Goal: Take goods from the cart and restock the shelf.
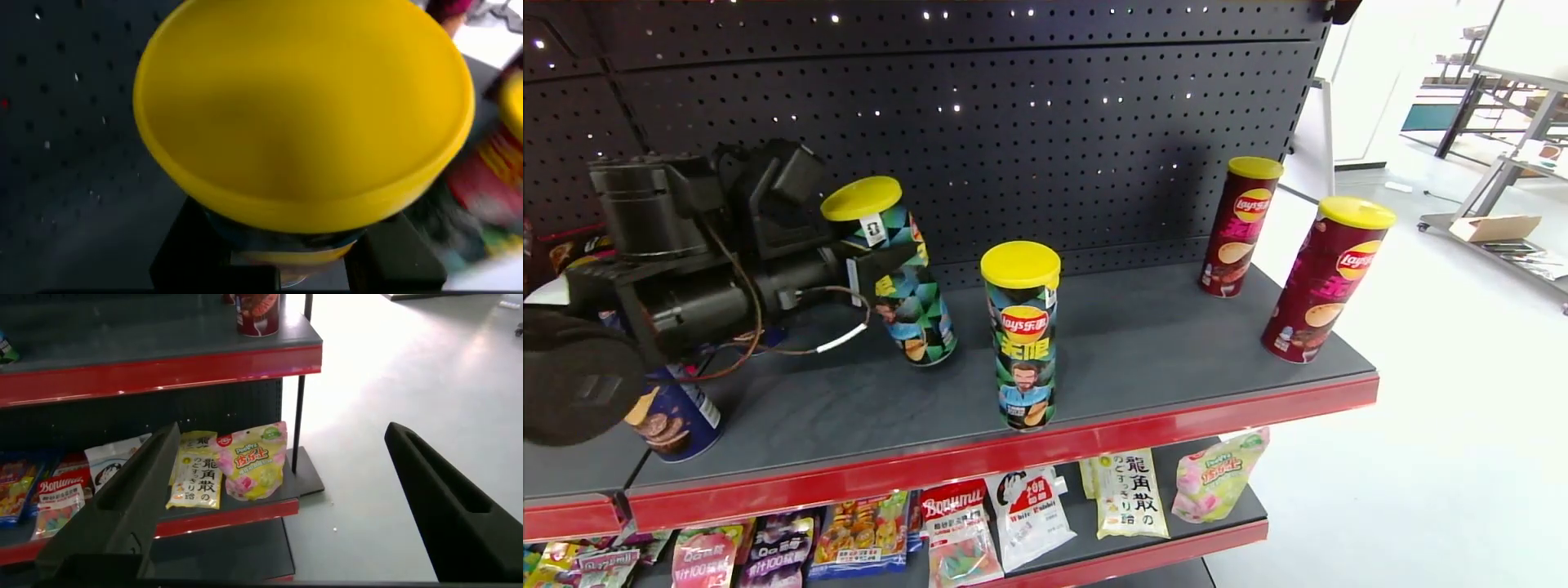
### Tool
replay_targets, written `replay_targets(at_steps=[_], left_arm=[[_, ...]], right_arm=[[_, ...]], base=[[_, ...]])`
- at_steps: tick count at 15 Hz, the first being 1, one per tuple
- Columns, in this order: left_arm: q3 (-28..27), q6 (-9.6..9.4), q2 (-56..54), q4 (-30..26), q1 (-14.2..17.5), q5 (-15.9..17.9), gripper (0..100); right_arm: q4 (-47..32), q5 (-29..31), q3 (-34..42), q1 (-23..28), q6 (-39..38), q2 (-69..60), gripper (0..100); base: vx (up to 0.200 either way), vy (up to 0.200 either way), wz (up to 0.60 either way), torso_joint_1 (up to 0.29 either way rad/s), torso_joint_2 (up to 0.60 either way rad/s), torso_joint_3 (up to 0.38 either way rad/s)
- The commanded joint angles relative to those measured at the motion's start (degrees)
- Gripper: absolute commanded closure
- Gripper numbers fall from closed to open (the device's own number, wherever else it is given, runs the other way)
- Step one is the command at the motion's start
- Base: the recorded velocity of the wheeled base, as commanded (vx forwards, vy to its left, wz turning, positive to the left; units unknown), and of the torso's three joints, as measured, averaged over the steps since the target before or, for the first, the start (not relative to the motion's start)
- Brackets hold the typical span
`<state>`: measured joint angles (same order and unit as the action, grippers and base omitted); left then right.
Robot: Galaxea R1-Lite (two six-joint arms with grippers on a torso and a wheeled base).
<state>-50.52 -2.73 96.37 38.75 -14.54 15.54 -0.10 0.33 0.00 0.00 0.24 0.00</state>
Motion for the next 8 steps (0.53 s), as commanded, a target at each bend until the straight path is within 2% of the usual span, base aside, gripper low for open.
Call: replay_targets(at_steps=[1, 2, 3, 7, 8], left_arm=[[-8.28, 0.36, 9.10, 0.45, -2.68, -2.01, 100], [-9.42, 0.36, 9.89, 0.45, -3.03, -2.01, 100], [-13.12, 0.36, 12.79, 0.45, -3.30, -2.10, 100], [-17.33, 0.36, 16.66, 0.45, -4.18, -2.01, 100], [-19.79, 0.27, 18.51, 0.45, -4.18, -2.10, 100]], right_arm=[[0.01, 0.02, 0.00, 0.00, 0.02, 0.09, 0], [0.01, -0.07, 0.00, 0.00, 0.02, 0.09, 0], [0.01, 0.02, 0.00, 0.00, 0.02, 0.09, 0], [0.01, 0.02, 0.00, 0.00, 0.02, 0.09, 0], [0.01, 0.02, 0.00, 0.00, 0.02, 0.09, 0]], base=[[0.000, 0.000, 0.00, 0.000, 0.00, 0.000], [0.000, 0.000, 0.00, 0.000, 0.00, 0.000], [0.000, 0.000, 0.00, 0.000, 0.00, 0.000], [0.000, 0.000, 0.00, 0.000, 0.00, 0.000], [0.000, 0.000, 0.00, 0.000, 0.00, 0.000]])
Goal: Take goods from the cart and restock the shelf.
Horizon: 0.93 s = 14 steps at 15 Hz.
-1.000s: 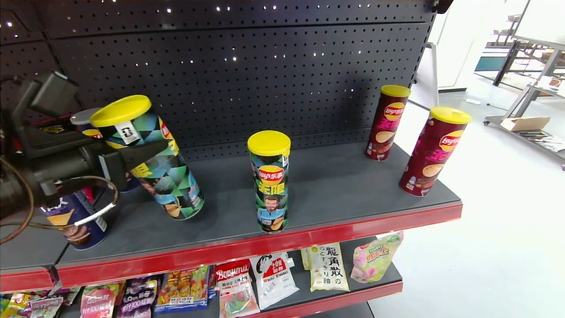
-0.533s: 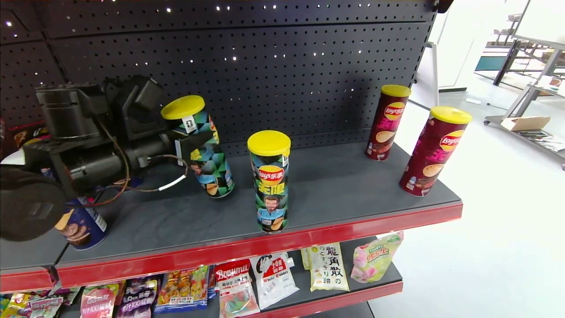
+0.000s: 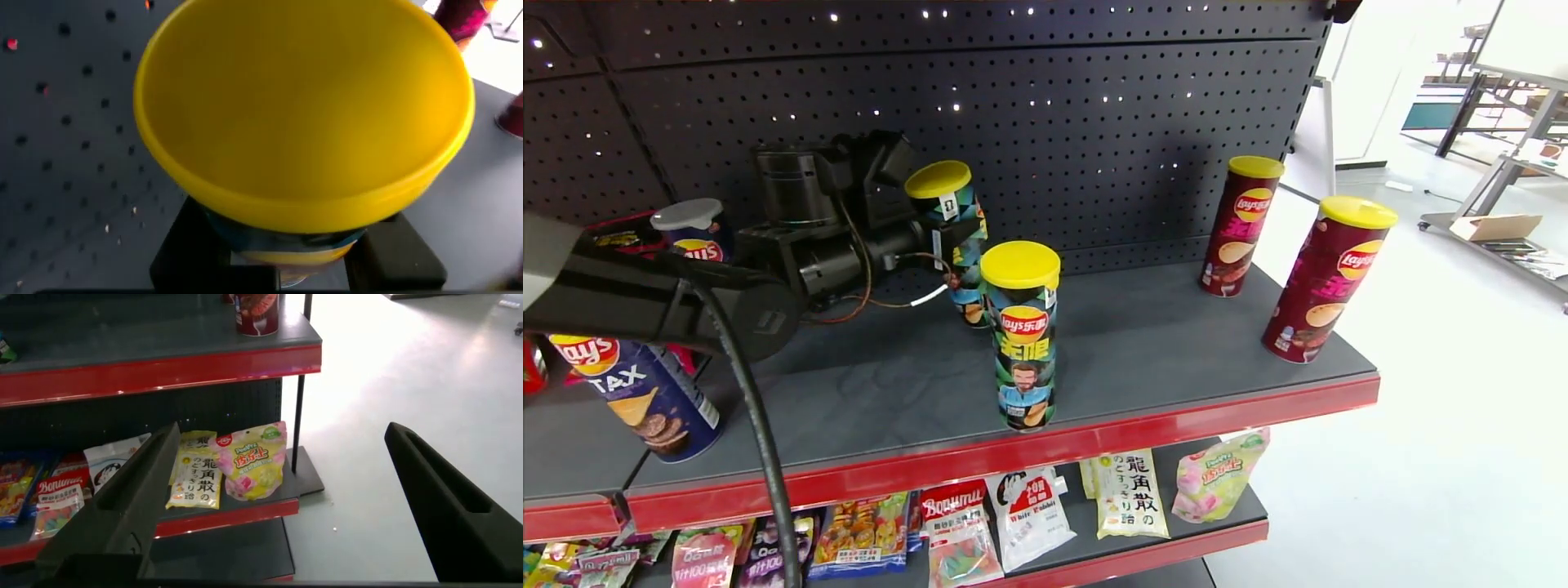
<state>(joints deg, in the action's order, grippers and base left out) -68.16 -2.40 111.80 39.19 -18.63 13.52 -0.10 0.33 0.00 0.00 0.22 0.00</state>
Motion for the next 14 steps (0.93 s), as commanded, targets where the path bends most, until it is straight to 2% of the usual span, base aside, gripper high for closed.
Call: replay_targets(at_steps=[1, 7, 10, 12, 14], left_arm=[[-4.00, -0.24, 4.66, 0.09, -0.36, -0.07, 100], [-9.63, -0.41, 9.31, 0.09, -2.03, -0.78, 100], [-9.63, -0.67, 9.49, 0.01, -2.38, -1.21, 100], [-9.63, -1.99, 9.75, -0.08, -2.47, -1.57, 100], [-9.63, -2.26, 9.84, -0.08, -2.64, -1.74, 100]], right_arm=[[0.01, 0.02, 0.00, 0.00, 0.04, 0.09, 0], [0.01, 0.02, 0.00, 0.00, 0.04, 0.09, 0], [0.01, 0.02, 0.00, 0.00, 0.04, 0.09, 0], [0.01, 0.02, 0.00, 0.00, 0.04, 0.09, 0], [0.01, -0.07, 0.00, 0.00, 0.04, 0.09, 0]], base=[[0.000, 0.000, 0.00, 0.000, 0.00, 0.000], [0.000, 0.000, 0.00, 0.000, 0.00, 0.000], [0.000, 0.000, 0.00, 0.000, 0.00, 0.000], [0.000, 0.000, 0.00, 0.000, 0.00, 0.000], [0.000, 0.000, 0.00, 0.000, 0.00, 0.000]])
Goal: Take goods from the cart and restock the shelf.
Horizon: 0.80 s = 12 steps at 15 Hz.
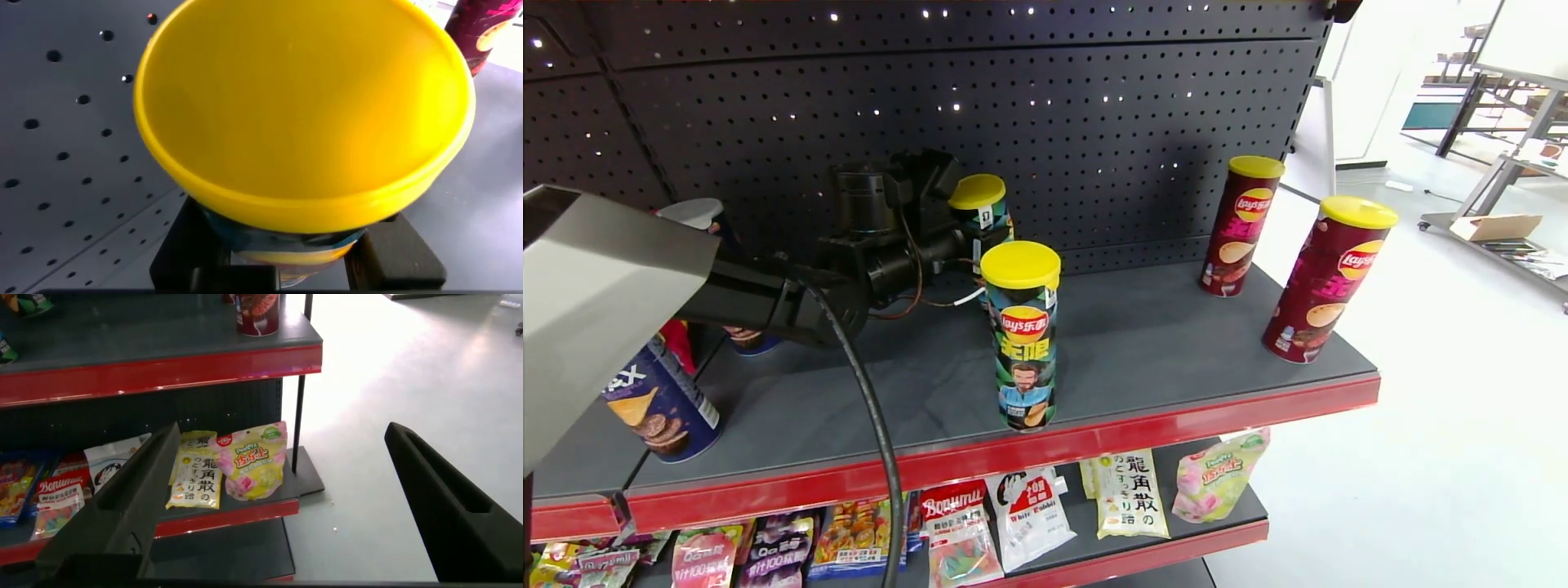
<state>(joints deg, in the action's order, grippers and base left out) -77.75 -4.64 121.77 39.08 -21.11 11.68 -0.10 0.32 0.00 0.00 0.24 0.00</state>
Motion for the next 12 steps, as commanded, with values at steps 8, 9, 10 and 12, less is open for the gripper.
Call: replay_targets(at_steps=[8, 9, 10, 12], left_arm=[[-0.03, -0.01, -0.13, -0.06, -1.12, -1.22, 100], [-0.12, -0.10, -0.22, -0.06, -1.21, -1.22, 100], [-0.12, -0.10, -0.31, -0.06, -1.47, -1.31, 100], [-0.12, -0.10, -0.39, -0.41, -1.74, -1.40, 100]], right_arm=[[0.01, 0.03, 0.00, 0.00, 0.02, 0.09, 0], [0.01, 0.03, 0.00, 0.00, 0.02, 0.09, 0], [0.01, 0.03, 0.00, 0.00, 0.02, 0.09, 0], [0.01, 0.03, 0.00, 0.00, 0.02, 0.09, 0]], base=[[0.000, 0.000, 0.00, 0.000, 0.00, 0.000], [0.000, 0.000, 0.00, 0.000, 0.00, 0.000], [0.000, 0.000, 0.00, 0.000, 0.00, 0.000], [0.000, 0.000, 0.00, 0.000, 0.00, 0.000]])
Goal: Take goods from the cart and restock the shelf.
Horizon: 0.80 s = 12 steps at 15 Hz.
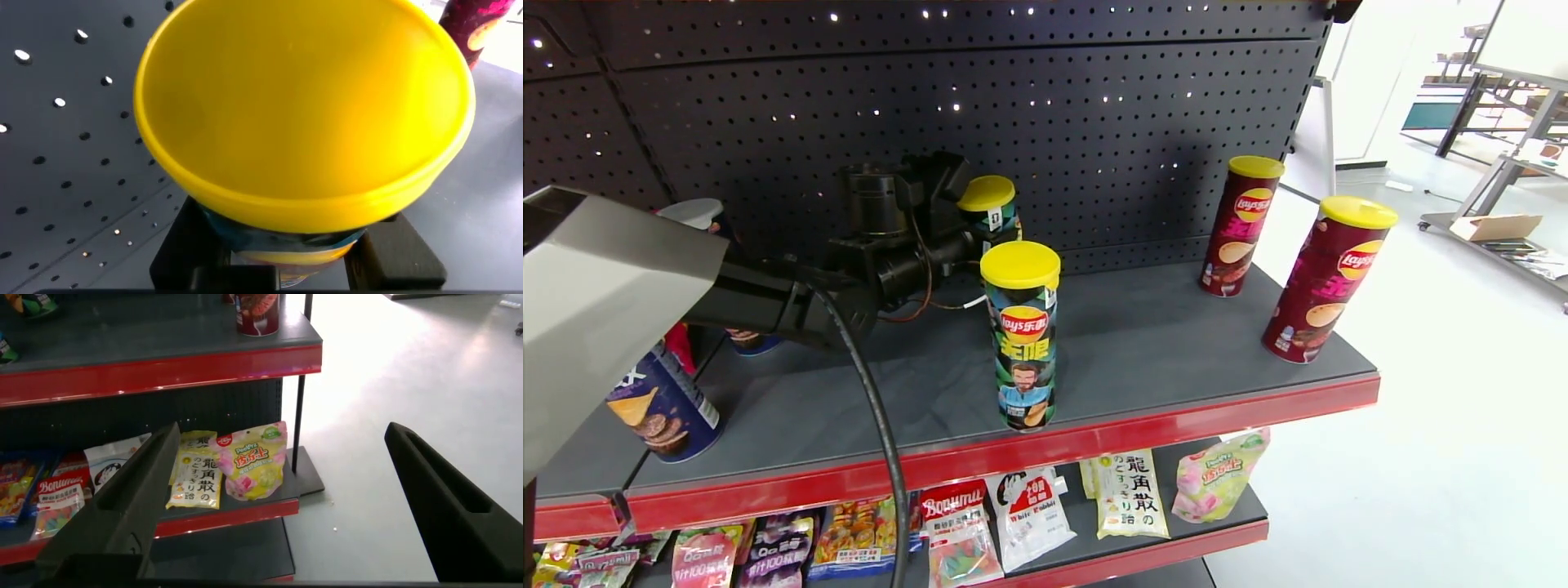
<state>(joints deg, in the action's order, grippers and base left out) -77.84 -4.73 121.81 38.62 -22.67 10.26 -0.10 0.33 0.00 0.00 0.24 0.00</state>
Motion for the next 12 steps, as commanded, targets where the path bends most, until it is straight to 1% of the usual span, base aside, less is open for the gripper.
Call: replay_targets(at_steps=[1, 6, 9, 12], left_arm=[[-0.03, -0.02, -0.43, -0.30, -0.35, -0.07, 100], [0.05, -0.02, -0.17, -0.30, -0.35, 0.02, 100], [0.05, -0.72, 0.18, -0.39, -0.44, 0.02, 100], [0.05, -0.72, 0.18, -1.27, -0.62, 0.02, 100]], right_arm=[[0.01, 0.02, 0.00, 0.00, 0.02, 0.09, 0], [0.01, 0.02, 0.00, 0.00, 0.02, 0.09, 0], [0.01, -0.07, 0.00, 0.00, 0.02, 0.09, 0], [0.01, 0.02, 0.00, 0.00, 0.02, 0.09, 0]], base=[[0.000, 0.000, 0.00, 0.000, 0.00, 0.000], [0.000, 0.000, 0.00, 0.000, 0.00, 0.000], [0.000, 0.000, 0.00, 0.000, 0.00, 0.000], [0.000, 0.000, 0.00, 0.000, 0.00, 0.000]])
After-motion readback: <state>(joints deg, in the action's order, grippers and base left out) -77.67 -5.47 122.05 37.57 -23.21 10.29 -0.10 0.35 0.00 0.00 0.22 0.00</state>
